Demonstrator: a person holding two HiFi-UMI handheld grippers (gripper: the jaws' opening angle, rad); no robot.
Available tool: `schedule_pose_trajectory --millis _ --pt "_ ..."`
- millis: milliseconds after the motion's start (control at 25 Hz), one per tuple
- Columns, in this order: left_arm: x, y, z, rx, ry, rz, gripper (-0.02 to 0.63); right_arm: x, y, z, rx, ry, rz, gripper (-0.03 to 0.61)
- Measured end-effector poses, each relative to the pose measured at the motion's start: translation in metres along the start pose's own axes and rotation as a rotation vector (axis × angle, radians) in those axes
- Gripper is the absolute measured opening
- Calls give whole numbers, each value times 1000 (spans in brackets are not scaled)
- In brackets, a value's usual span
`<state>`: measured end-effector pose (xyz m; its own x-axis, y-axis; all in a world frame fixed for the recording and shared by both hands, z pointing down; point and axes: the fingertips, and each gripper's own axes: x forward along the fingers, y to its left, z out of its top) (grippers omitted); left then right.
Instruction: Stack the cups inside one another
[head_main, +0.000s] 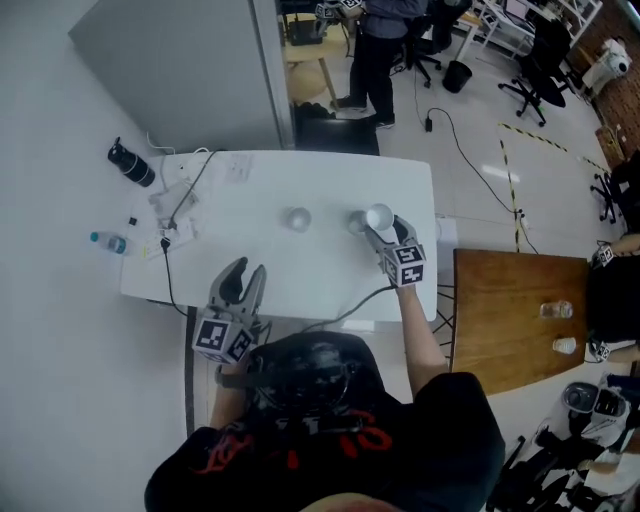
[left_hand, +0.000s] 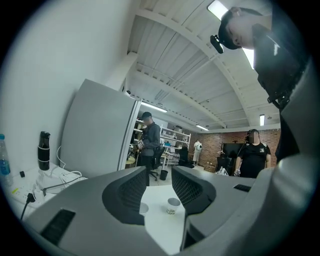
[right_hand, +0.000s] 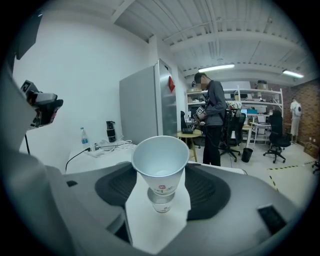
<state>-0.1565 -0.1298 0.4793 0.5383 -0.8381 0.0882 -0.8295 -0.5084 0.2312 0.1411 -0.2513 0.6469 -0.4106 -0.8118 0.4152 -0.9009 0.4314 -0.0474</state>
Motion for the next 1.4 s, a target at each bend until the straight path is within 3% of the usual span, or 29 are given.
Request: schedule_pose_trajectory --millis 360,720,1000,1400 --pt "-22 21 0 1 -8 82 163 60 -7 -44 -20 138 5 310" --pt "-33 32 2 -2 -7 121 163 76 4 -61 -17 206 27 318" --pt "-32 33 0 -7 -2 112 160 65 9 -56 12 167 17 344" --pt "-22 15 3 65 6 50 158 25 28 -28 14 61 9 342"
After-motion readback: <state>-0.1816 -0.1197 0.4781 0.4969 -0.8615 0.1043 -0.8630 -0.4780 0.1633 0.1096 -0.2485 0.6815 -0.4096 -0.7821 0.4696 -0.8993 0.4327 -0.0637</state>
